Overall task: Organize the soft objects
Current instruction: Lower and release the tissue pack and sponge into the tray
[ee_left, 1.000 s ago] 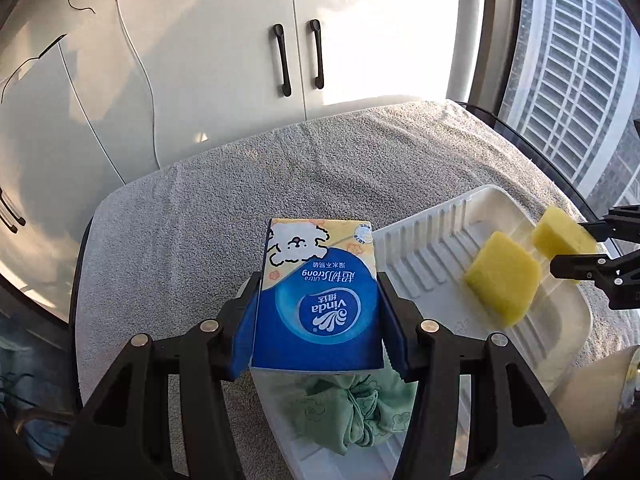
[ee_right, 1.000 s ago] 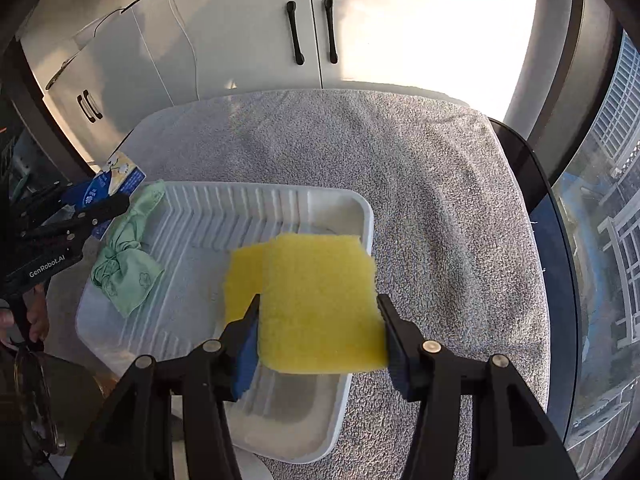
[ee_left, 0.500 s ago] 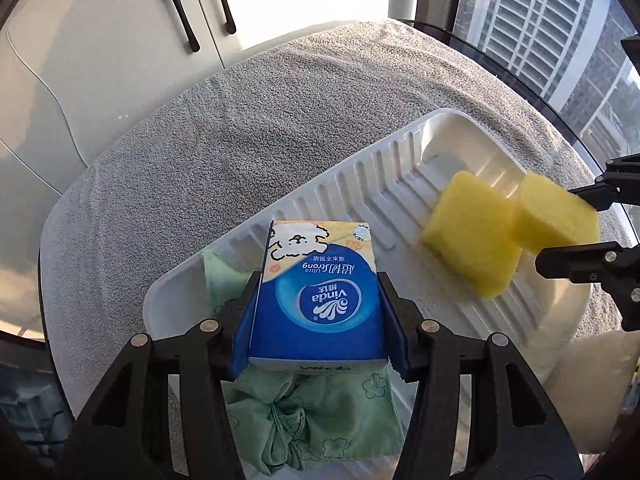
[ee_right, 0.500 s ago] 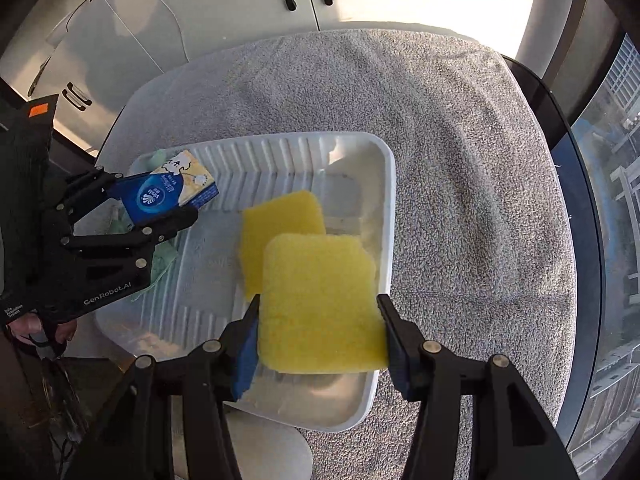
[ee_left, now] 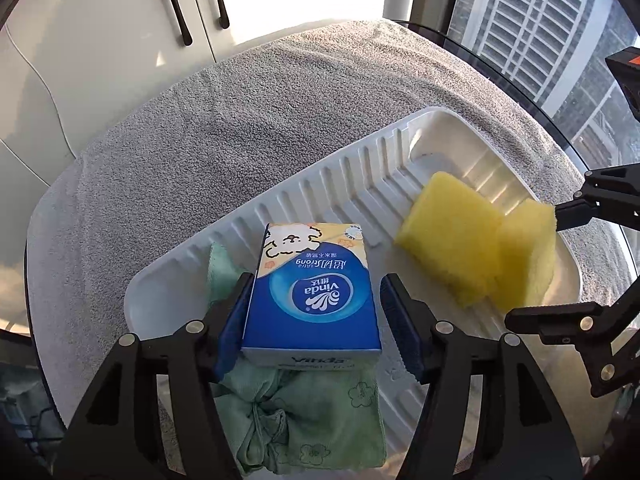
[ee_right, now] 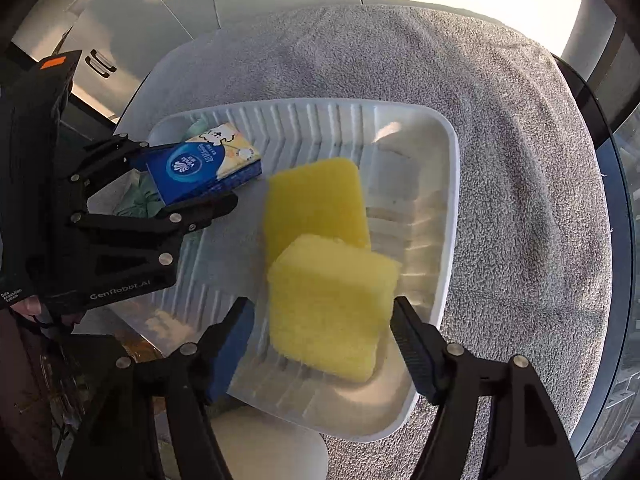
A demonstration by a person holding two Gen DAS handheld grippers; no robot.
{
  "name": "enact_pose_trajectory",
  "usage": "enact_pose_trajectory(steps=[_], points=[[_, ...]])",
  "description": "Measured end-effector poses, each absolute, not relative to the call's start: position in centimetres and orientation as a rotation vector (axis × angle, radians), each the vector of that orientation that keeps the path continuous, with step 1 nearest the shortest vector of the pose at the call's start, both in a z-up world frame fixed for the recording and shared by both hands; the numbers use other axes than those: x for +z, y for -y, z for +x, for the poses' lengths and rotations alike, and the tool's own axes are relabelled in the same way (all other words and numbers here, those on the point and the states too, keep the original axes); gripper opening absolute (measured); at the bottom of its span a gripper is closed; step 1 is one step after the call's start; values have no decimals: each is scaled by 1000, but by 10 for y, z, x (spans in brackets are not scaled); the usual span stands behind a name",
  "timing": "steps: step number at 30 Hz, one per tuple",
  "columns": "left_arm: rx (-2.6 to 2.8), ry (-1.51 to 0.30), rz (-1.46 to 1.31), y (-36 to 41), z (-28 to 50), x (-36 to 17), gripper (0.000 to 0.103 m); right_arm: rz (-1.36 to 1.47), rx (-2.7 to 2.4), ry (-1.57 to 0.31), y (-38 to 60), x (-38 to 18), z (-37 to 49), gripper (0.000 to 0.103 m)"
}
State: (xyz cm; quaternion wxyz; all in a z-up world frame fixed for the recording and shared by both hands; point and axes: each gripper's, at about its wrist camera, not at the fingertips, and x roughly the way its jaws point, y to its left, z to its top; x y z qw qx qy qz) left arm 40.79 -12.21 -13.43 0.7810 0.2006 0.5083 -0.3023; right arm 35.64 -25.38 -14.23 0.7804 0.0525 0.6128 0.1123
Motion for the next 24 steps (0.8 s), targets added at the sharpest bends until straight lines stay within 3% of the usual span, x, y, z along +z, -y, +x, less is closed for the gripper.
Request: enact_pose_trajectory(steps=[16,24], points=[[-526,-970,254,84,409,-94,65,171,232,-1095,275,-104,341,80],[-445,-958,206,52,402,-87,65,249,135,-1107,314,-111,333,80]])
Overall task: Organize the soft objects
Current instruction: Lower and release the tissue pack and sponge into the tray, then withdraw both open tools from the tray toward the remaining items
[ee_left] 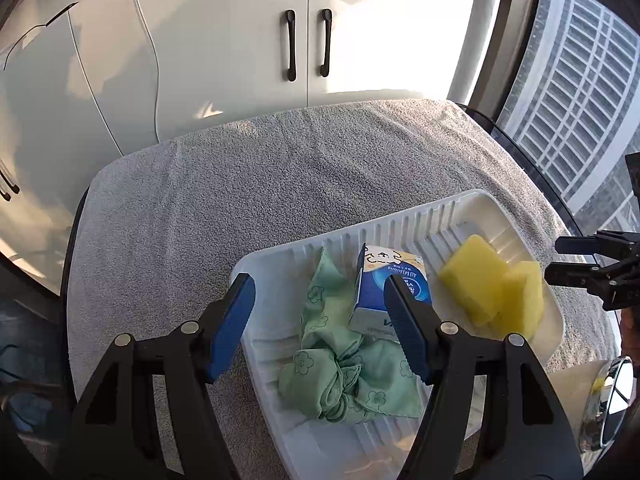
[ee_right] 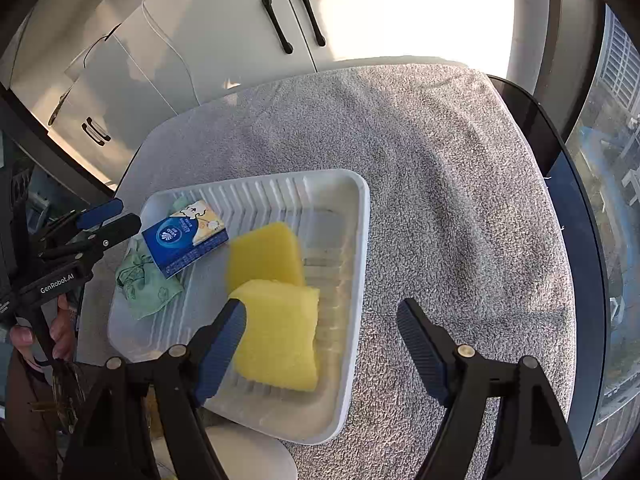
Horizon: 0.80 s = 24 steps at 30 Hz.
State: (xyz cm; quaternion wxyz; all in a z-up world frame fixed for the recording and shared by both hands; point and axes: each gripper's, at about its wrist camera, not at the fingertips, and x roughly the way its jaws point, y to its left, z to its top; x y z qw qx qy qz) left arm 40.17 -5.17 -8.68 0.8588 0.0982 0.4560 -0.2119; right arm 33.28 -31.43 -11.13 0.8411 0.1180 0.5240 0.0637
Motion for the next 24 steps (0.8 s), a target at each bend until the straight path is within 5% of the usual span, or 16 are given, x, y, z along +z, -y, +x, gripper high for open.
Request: enact_pose_trajectory(steps=[24], points=[[-192,-865,41,-76,325,-103,65,347,-36,-1062,391,-133,228,80]])
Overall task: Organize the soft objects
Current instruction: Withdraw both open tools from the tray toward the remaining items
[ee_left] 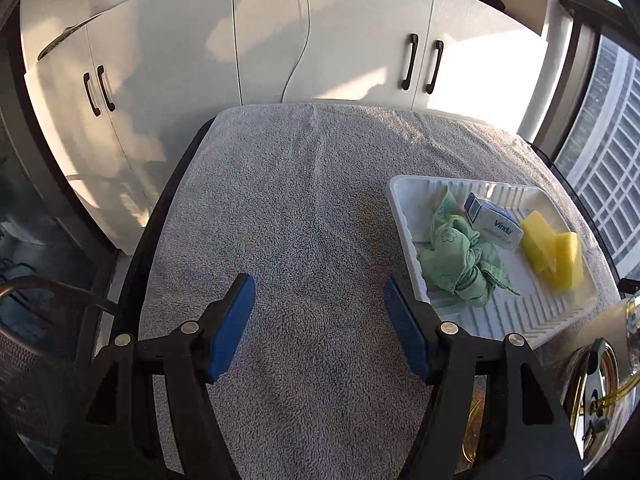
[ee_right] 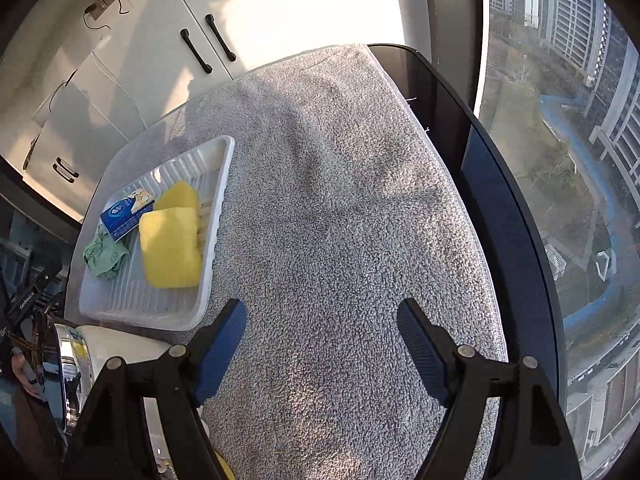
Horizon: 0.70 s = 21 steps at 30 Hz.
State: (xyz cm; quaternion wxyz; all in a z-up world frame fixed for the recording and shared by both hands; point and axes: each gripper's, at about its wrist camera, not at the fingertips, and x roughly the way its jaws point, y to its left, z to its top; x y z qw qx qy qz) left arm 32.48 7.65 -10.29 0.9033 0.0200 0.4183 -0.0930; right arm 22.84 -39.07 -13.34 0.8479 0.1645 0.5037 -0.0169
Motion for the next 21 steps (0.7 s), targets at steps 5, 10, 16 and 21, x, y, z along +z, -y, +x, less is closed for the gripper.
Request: enact_pose_trajectory(steps=[5,10,16,21], points=[[-191,-832,33,-93,290,-106,65,312,-66,-1032,394,-132,199,80],[-162,-784,65,-102,252,-111,65,290,-91,-988,392,-129,164,80],[-206,-809,-24,-116,210,-126,65,265,-97,-962,380,-135,122,80],[-219,-813,-62,-118,175,-133,65,305,-76,-956,371,-147,89,80]])
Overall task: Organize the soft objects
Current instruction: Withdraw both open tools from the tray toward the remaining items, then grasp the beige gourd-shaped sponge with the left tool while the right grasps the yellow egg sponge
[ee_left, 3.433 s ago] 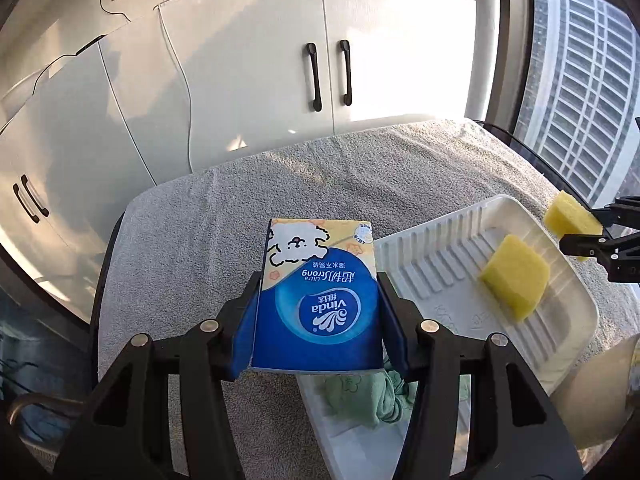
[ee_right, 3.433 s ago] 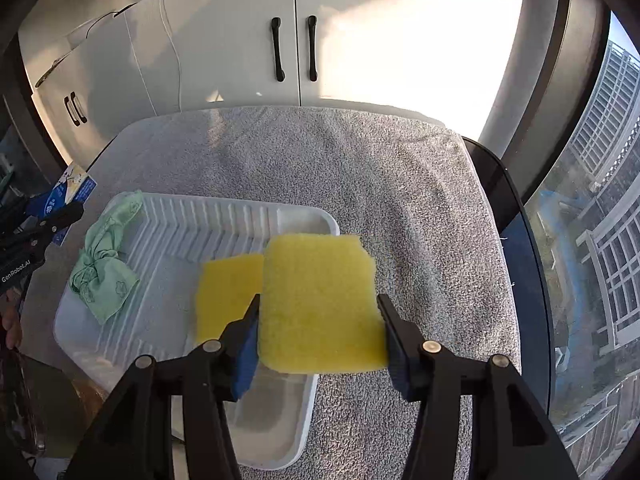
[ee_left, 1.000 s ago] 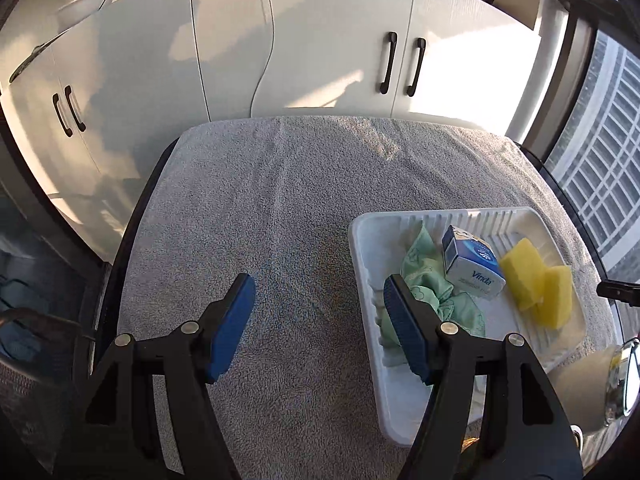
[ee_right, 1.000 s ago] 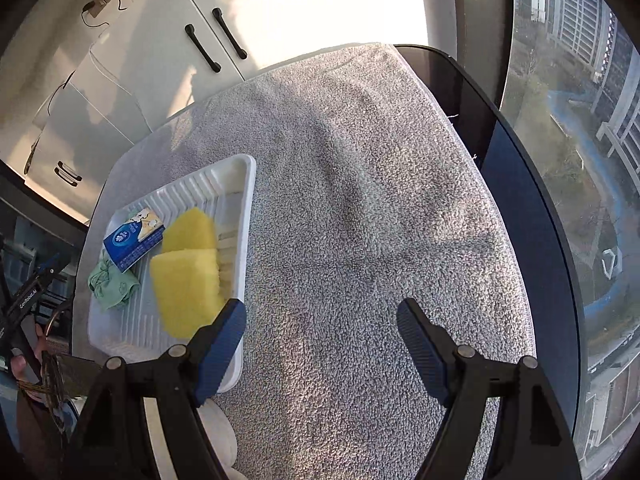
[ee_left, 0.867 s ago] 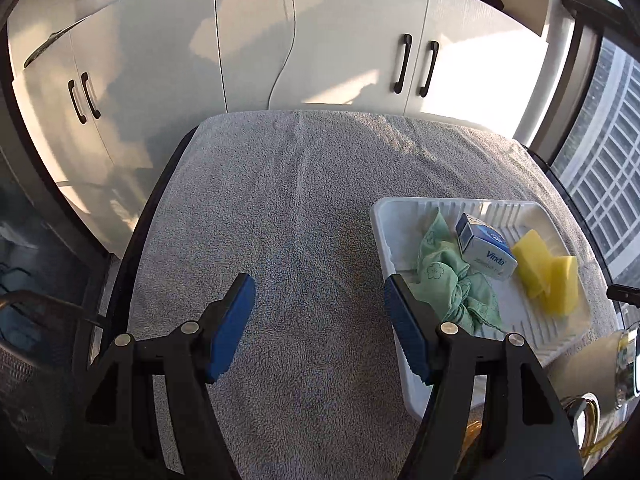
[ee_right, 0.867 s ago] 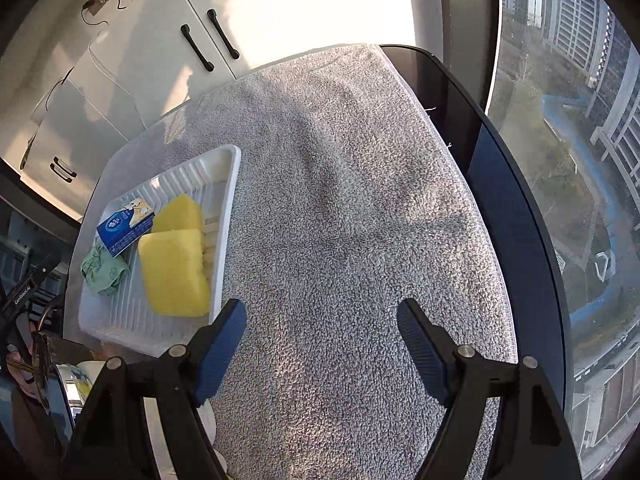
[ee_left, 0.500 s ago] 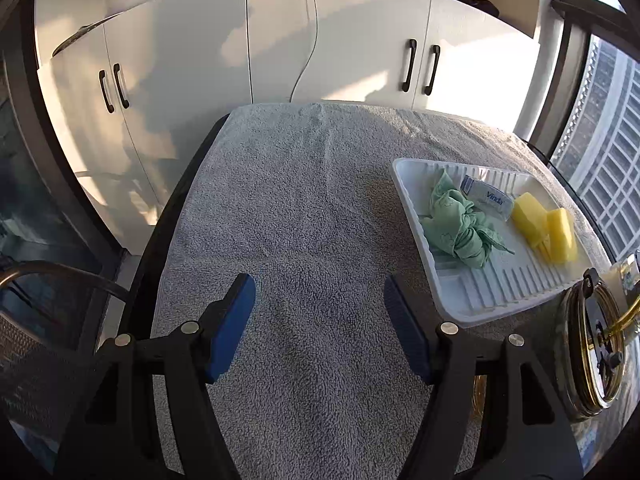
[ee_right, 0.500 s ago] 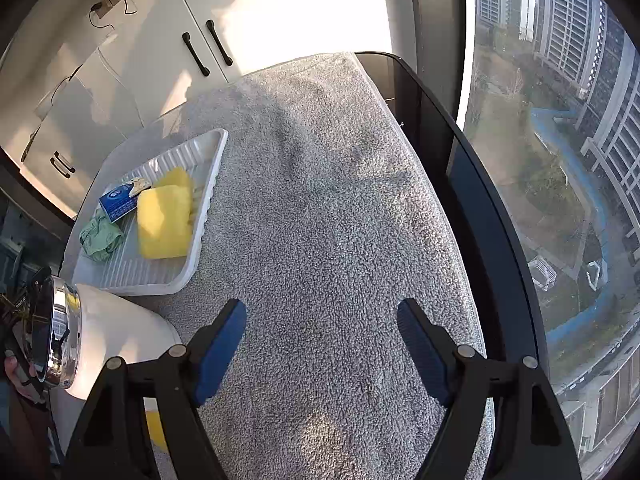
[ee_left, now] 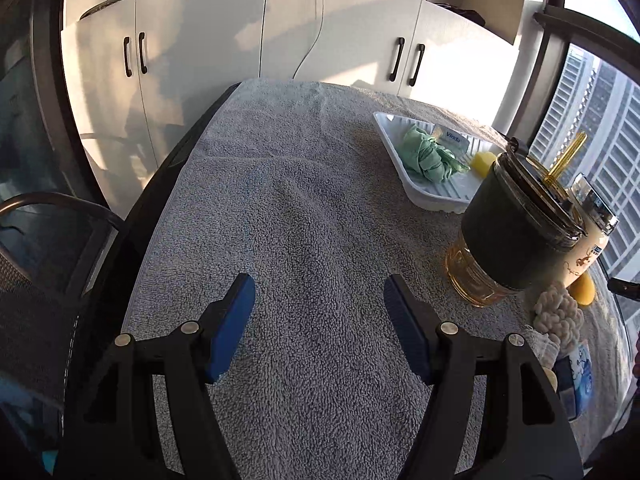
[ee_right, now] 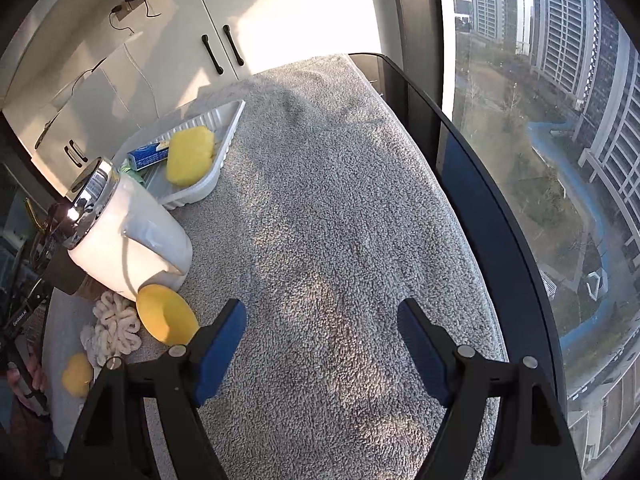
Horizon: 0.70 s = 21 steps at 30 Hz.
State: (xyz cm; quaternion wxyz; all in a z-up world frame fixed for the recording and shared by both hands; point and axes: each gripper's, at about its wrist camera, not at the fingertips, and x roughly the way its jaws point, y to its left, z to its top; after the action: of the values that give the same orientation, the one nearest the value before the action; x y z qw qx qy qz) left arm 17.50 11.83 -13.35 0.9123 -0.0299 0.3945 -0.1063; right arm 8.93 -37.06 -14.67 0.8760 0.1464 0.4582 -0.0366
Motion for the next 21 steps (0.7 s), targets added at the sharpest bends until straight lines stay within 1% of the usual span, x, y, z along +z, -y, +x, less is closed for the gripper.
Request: enact_pose_trajectory(steps=[6,13,18,21], points=[[-248,-794,-70,-111,143,-130,65,279,-68,-958,348,-156,59,80],[-320,-816,-113,-94,112,-126,65,239,-54,-935,321,-154,37,80],[-344,-774,-19,-61,89,-119,65,201,-19,-920,298,-153,27,80],[-407,-834,23,-38,86,-126,66,185,8,-918,284,-154,28,80]])
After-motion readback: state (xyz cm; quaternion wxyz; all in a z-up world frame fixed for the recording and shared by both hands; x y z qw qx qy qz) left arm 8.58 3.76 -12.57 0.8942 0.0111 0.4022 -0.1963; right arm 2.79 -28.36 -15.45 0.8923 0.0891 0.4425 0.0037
